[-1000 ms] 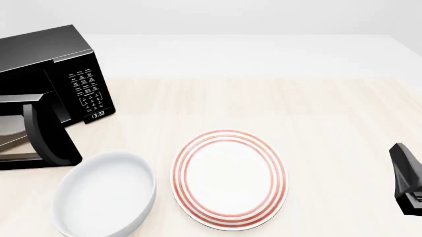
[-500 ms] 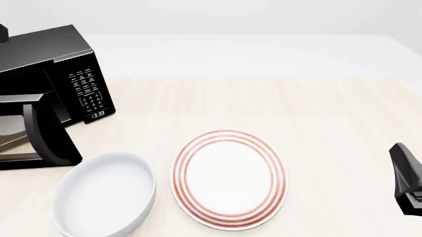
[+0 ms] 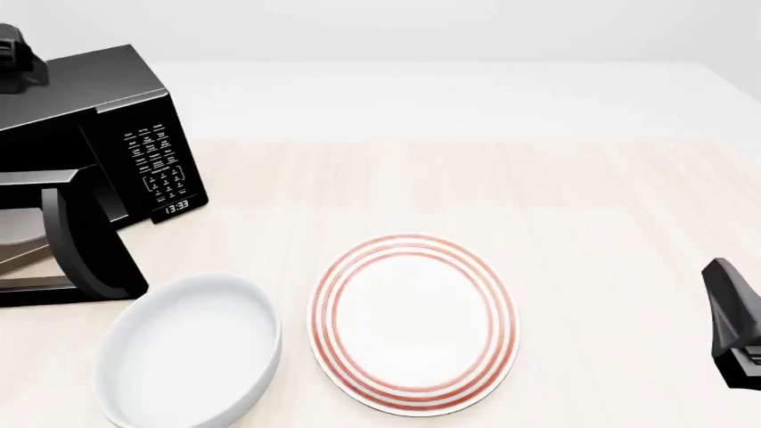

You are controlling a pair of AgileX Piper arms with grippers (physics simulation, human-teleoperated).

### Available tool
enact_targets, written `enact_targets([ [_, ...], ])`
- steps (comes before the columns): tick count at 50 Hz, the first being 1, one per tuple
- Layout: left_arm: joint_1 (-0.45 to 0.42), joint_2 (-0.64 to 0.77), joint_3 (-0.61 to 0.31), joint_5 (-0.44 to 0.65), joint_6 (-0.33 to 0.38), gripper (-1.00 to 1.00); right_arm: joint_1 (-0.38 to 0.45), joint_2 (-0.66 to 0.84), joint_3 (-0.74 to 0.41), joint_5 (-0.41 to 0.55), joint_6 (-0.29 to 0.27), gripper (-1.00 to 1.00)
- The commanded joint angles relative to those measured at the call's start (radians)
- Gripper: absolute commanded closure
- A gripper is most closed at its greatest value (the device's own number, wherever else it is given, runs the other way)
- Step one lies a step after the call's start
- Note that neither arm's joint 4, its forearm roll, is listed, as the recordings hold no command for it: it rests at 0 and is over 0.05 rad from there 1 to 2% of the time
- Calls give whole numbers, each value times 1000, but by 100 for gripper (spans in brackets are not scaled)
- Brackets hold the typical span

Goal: Open the microwave.

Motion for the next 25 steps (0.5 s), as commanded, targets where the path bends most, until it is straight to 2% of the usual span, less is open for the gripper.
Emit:
enact_targets([
  [1, 9, 46, 16, -13, 7, -100, 0, 0, 0, 0, 0, -100],
  [25, 20, 125, 55, -64, 1, -100, 0, 0, 0, 0, 0, -100],
])
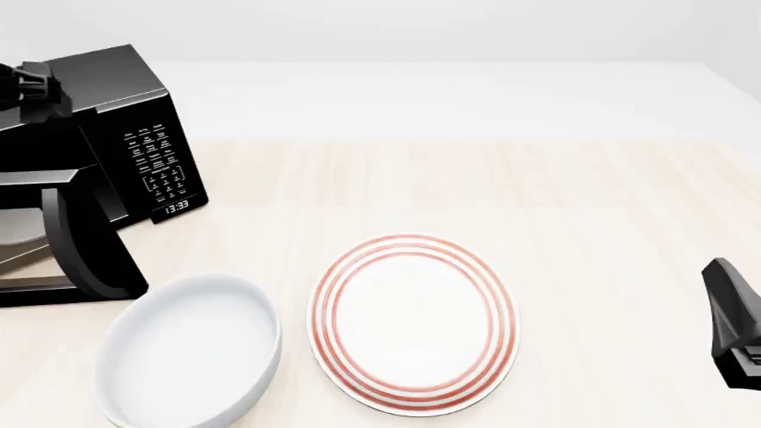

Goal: Open the microwave.

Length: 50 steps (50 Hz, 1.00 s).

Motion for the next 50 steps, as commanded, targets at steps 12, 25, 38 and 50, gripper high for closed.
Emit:
enact_targets([
  [12, 21, 69, 29, -53, -7, -100, 0, 0, 0, 0, 0, -100],
  [25, 31, 116, 40, -93, -13, -100, 0, 0, 0, 0, 0, -100],
  [38, 49, 146, 67, -129, -9, -100, 0, 0, 0, 0, 0, -100],
  [50, 56, 165, 71, -141, -7, -100, 0, 0, 0, 0, 0, -100],
])
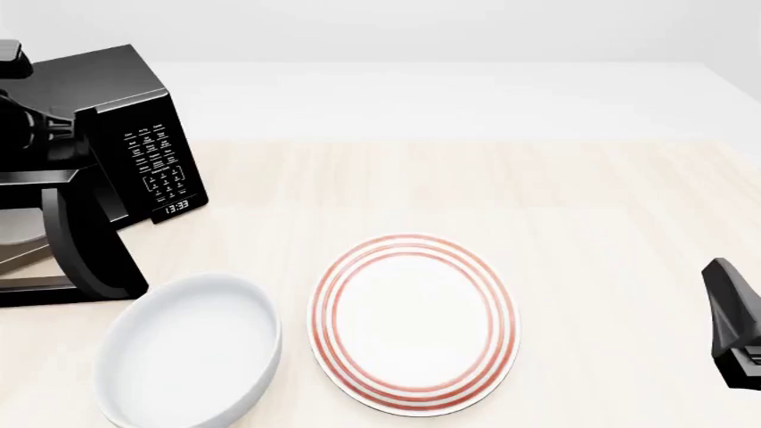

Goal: Open the microwave.

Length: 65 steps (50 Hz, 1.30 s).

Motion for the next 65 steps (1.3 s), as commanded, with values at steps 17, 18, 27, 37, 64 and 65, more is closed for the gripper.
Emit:
enact_targets([
  [17, 21, 20, 54, -48, -10, -100, 0, 0, 0, 0, 0, -100],
  [18, 22, 19, 57, -50, -10, -100, 0, 0, 0, 0, 0, -100],
  [27, 29, 6, 89, -63, -16, -100, 0, 0, 0, 0, 0, -100],
  [37, 29, -7, 113, -71, -21, -100, 0, 0, 0, 0, 0, -100],
  [64, 24, -41, 167, -83, -24, -100, 0, 0, 0, 0, 0, -100],
  [65, 25, -43, 166, -81, -23, -100, 0, 0, 0, 0, 0, -100],
])
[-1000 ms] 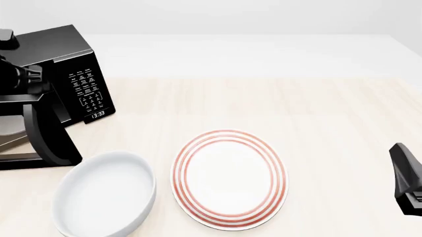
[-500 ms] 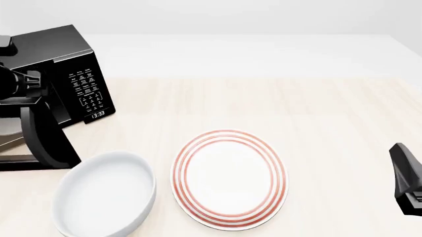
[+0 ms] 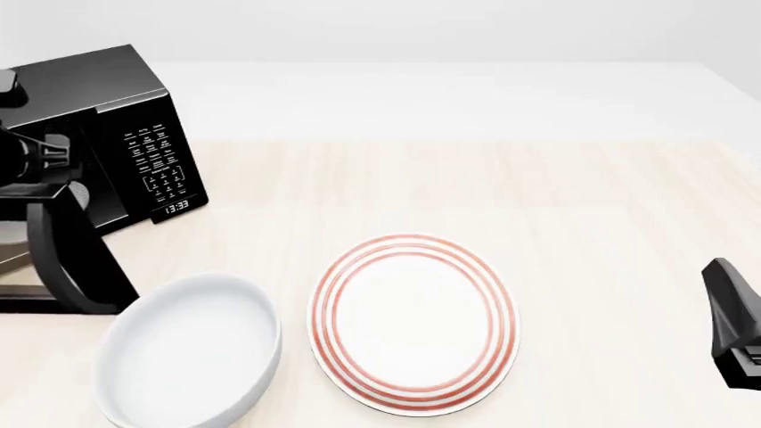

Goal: Open the microwave.

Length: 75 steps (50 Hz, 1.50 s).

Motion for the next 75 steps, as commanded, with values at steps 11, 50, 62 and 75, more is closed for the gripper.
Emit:
enact_targets([
  [11, 1, -11, 58, -2, -10, -100, 0, 0, 0, 0, 0, -100],
  [50, 28, -104, 151, 1, -16, -100, 0, 0, 0, 0, 0, -100],
  [62, 40, -121, 182, -3, -24, -100, 0, 0, 0, 0, 0, -100],
  [75, 65, -163, 199, 24, -18, -100, 0, 0, 0, 0, 0, -100],
])
